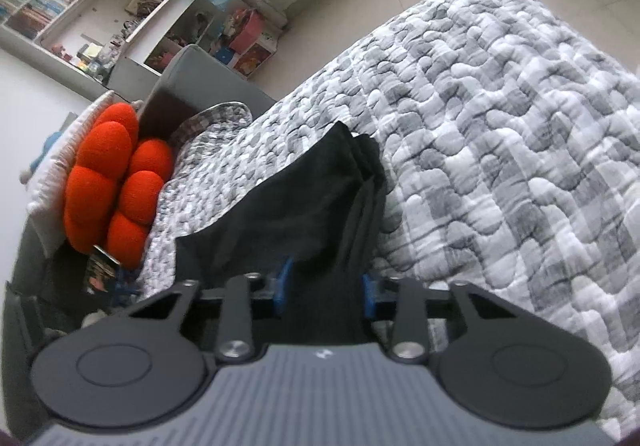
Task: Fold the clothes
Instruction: 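Grasp the folded black shirt with the right gripper while the left gripper holds it, then lift the folded black shirt off the bed with both grippers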
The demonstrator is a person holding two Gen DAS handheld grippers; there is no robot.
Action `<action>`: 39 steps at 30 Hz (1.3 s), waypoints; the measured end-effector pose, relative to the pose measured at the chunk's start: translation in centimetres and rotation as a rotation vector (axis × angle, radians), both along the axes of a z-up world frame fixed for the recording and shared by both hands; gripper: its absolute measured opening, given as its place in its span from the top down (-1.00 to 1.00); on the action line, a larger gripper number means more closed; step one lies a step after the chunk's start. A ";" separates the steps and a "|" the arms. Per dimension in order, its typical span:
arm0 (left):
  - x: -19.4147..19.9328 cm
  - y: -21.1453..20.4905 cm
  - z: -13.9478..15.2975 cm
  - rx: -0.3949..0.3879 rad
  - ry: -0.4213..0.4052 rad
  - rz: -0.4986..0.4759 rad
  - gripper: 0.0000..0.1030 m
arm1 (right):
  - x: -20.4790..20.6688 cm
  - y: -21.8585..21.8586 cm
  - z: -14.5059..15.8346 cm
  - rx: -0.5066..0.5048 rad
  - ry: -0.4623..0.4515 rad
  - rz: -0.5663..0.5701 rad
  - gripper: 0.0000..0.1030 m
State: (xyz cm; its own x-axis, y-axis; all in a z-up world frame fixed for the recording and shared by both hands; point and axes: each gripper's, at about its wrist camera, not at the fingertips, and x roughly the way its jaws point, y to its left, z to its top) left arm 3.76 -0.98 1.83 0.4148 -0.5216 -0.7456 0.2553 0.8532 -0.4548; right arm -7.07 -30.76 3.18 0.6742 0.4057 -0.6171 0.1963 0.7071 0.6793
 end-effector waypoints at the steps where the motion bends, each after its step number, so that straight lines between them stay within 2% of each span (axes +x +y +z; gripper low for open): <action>1: 0.0 0.0 0.0 0.000 0.000 0.001 0.68 | 0.0 0.1 0.0 -0.012 0.000 0.000 0.42; 5: 0.0 0.0 0.1 0.000 0.000 0.003 0.68 | 0.0 0.4 0.1 -0.055 0.003 -0.004 0.56; 14: 0.0 -0.1 0.0 0.003 -0.005 0.006 0.68 | 0.1 0.6 0.0 -0.067 0.004 -0.019 0.58; 19: -0.1 -0.2 0.1 0.013 -0.014 0.007 0.68 | 0.2 1.9 0.9 -0.163 -0.004 -0.011 0.73; 30: -1.0 -0.6 1.5 0.042 -0.088 0.016 0.78 | -0.2 5.3 3.6 -0.358 -0.091 0.016 0.77; 35: -1.2 -0.3 1.9 0.041 -0.109 0.026 0.79 | -0.2 6.1 4.2 -0.398 -0.121 0.013 0.78; 39: -1.8 -0.5 2.4 0.073 -0.138 0.034 0.79 | -0.2 6.7 4.7 -0.420 -0.150 0.023 0.78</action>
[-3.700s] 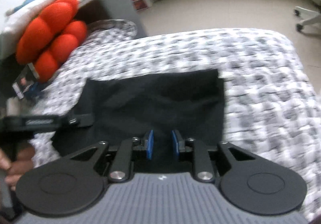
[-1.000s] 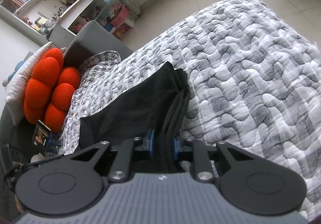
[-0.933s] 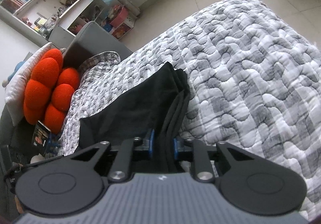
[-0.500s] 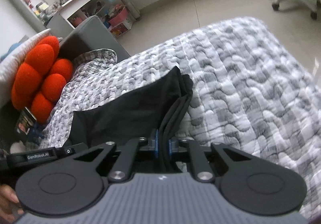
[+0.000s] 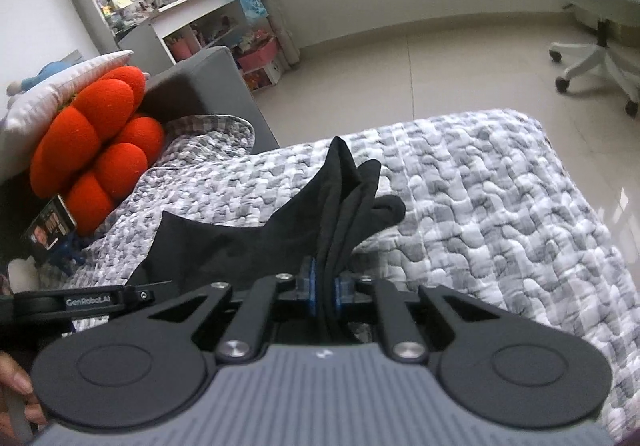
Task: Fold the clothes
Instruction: 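Lift the folded black shirt off the bed with both grippers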
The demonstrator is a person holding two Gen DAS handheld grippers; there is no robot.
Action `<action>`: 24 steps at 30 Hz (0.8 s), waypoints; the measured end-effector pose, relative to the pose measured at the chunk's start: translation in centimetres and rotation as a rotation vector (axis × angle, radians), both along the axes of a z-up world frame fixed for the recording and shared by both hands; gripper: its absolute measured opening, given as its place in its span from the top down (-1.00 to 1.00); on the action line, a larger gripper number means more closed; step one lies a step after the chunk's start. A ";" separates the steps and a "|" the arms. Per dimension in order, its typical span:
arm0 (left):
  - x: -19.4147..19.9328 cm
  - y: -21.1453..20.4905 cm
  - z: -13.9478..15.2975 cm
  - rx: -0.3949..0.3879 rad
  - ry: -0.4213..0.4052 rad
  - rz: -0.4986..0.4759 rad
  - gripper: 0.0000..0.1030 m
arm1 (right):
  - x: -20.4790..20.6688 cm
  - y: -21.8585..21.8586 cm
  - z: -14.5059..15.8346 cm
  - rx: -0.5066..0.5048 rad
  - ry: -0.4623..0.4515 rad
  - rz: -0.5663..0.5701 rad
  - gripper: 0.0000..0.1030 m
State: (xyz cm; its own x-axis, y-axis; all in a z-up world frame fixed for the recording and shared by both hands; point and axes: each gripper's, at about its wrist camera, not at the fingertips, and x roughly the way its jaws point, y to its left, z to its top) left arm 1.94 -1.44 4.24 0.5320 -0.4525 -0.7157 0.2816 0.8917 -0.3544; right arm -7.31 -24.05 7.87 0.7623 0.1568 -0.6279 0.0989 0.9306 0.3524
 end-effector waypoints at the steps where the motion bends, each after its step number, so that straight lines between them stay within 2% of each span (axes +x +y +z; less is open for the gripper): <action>1: -0.1 0.0 0.1 0.006 -0.008 -0.001 0.79 | 0.0 0.1 0.0 -0.006 -0.001 0.002 0.78; 16: -1.5 -0.8 0.8 0.101 -0.088 0.007 0.79 | 0.1 1.1 -0.1 -0.065 0.013 0.003 0.78; 24: -2.0 -1.5 1.1 0.186 -0.140 0.015 0.79 | 0.3 2.1 -0.1 -0.098 0.008 0.010 0.78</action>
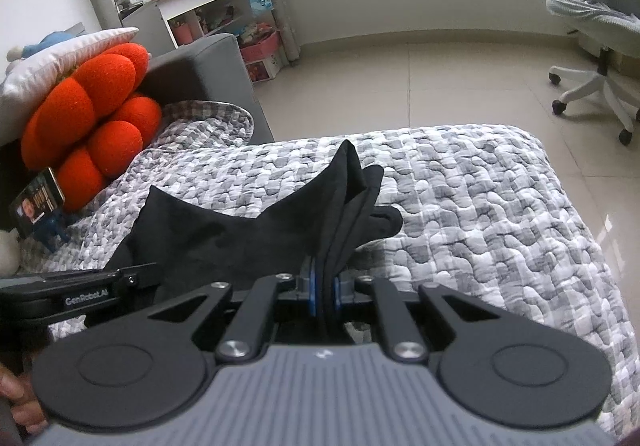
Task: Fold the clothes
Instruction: 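Lift the folded black shirt off the bed with both grippers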
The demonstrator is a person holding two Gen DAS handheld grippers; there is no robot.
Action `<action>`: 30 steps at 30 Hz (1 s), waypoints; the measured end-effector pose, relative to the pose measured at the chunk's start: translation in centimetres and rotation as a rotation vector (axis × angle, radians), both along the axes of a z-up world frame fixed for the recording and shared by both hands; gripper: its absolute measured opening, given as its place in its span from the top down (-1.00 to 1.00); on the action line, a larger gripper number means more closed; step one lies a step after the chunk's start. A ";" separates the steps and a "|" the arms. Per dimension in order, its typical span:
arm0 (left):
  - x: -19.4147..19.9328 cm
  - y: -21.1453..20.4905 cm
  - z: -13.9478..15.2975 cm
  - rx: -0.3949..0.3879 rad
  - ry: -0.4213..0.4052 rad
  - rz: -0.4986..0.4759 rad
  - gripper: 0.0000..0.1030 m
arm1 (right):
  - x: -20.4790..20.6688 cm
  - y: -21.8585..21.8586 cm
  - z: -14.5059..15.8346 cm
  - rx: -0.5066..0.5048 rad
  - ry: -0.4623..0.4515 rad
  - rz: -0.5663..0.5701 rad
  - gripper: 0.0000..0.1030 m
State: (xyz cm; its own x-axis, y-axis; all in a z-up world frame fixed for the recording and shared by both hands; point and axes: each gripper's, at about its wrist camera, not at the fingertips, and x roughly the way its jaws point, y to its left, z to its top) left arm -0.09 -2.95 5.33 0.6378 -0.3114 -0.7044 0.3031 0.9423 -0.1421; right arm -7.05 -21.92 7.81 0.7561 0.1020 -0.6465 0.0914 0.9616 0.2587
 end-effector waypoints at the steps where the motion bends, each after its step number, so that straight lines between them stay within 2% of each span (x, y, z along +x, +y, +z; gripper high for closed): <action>1: 0.0 0.0 0.0 0.002 -0.003 0.000 0.79 | 0.0 0.0 -0.1 0.001 0.001 0.000 0.78; 30: -0.8 -0.7 0.3 0.053 -0.052 0.007 0.79 | -0.1 1.4 0.0 -0.115 -0.019 0.002 0.78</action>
